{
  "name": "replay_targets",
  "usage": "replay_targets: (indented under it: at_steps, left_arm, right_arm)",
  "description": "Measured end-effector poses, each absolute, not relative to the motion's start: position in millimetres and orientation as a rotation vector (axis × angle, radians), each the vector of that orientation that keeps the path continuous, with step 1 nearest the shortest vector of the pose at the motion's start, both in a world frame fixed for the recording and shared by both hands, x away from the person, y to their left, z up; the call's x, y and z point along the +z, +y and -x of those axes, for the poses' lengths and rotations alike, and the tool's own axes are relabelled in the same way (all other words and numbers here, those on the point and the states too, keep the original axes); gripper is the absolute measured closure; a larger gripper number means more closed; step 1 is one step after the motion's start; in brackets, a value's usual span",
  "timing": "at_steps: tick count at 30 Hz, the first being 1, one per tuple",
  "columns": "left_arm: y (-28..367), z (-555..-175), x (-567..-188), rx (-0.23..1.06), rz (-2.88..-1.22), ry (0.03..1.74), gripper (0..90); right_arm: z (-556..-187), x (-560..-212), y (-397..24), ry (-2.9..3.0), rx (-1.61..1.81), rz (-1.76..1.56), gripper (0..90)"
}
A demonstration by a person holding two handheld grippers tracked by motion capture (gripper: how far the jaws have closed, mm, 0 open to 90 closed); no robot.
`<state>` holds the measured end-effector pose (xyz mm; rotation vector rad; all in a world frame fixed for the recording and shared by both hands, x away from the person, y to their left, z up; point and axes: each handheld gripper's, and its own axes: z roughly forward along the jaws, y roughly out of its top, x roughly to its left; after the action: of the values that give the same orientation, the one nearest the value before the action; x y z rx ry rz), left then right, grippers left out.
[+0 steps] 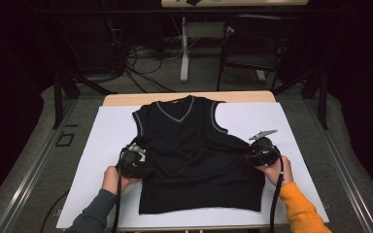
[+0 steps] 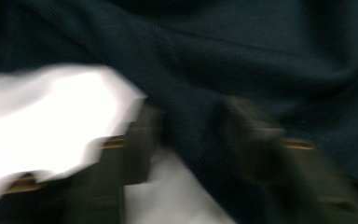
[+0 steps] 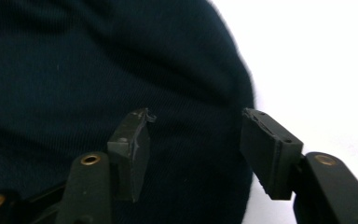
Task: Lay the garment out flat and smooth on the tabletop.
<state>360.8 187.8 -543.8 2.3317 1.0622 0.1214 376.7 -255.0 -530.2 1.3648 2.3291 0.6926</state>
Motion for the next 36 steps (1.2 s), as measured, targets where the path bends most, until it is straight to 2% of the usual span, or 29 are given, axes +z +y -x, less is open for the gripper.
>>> replay_targets:
  at_steps: [1, 2, 6, 13, 14, 15, 18, 20, 23, 26, 29, 31, 32, 33, 34, 36]
  left_arm:
    - [189.5, -358.7, -544.0, 0.109, -2.335, 1.053, 83.3]
    - [190.7, -355.9, -543.0, 0.107, -2.349, 1.046, 85.0]
    - [207.1, -340.7, -539.6, 0.098, -2.374, 1.06, 86.4]
    - [248.3, -319.4, -533.9, 0.096, -2.321, 1.171, 85.4]
    - [248.9, -320.1, -533.2, 0.099, -2.324, 1.17, 83.7]
    - [247.3, -320.9, -531.9, 0.136, -2.336, 1.177, 78.0]
    - [242.4, -320.7, -524.1, 0.153, -2.31, 1.111, 50.5]
    - [235.5, -317.5, -518.6, 0.164, -2.296, 1.037, 40.4]
    - [221.5, -312.0, -514.6, 0.136, -2.294, 0.923, 34.1]
    - [203.6, -305.3, -516.3, 0.107, -2.342, 0.806, 33.4]
    - [188.4, -303.3, -527.7, 0.08, -2.433, 0.744, 34.6]
    - [181.3, -302.9, -537.5, 0.062, -2.508, 0.716, 38.8]
    - [179.3, -301.3, -540.6, 0.084, -2.538, 0.682, 43.9]
    - [179.3, -299.2, -539.8, 0.086, -2.538, 0.647, 47.4]
    - [180.2, -298.4, -539.4, 0.066, -2.536, 0.635, 58.0]
    - [182.4, -296.5, -540.2, 0.049, -2.525, 0.625, 70.3]
  right_arm:
    - [-376.7, -531.7, -255.3, 2.345, 0.69, -1.361, 42.1]
    - [-376.3, -532.9, -255.7, 2.348, 0.693, -1.369, 42.2]
    - [-374.8, -538.0, -256.5, 2.39, 0.687, -1.377, 42.2]
    - [-365.5, -541.0, -245.5, 2.476, 0.702, -1.311, 40.9]
    - [-364.8, -540.9, -243.6, 2.483, 0.704, -1.294, 39.7]
    - [-364.2, -541.1, -242.0, 2.471, 0.713, -1.275, 38.0]
    - [-361.7, -532.8, -243.4, 2.467, 0.756, -1.226, 34.5]
    - [-358.0, -525.2, -242.7, 2.464, 0.825, -1.201, 32.2]
    - [-351.7, -520.3, -234.6, 2.505, 0.898, -1.132, 29.1]
    - [-342.5, -520.2, -220.9, 2.597, 0.911, -1.03, 24.8]
    - [-333.8, -524.3, -207.2, 2.671, 0.918, -0.942, 24.7]
    - [-330.2, -530.2, -199.6, 2.706, 0.874, -0.911, 30.0]
    - [-329.3, -534.2, -197.2, 2.721, 0.859, -0.909, 35.4]
    - [-329.4, -537.7, -195.5, 2.744, 0.83, -0.889, 42.7]
    - [-328.7, -541.2, -193.9, 2.746, 0.799, -0.892, 51.3]
    - [-325.8, -541.4, -193.3, 2.738, 0.819, -0.875, 69.5]
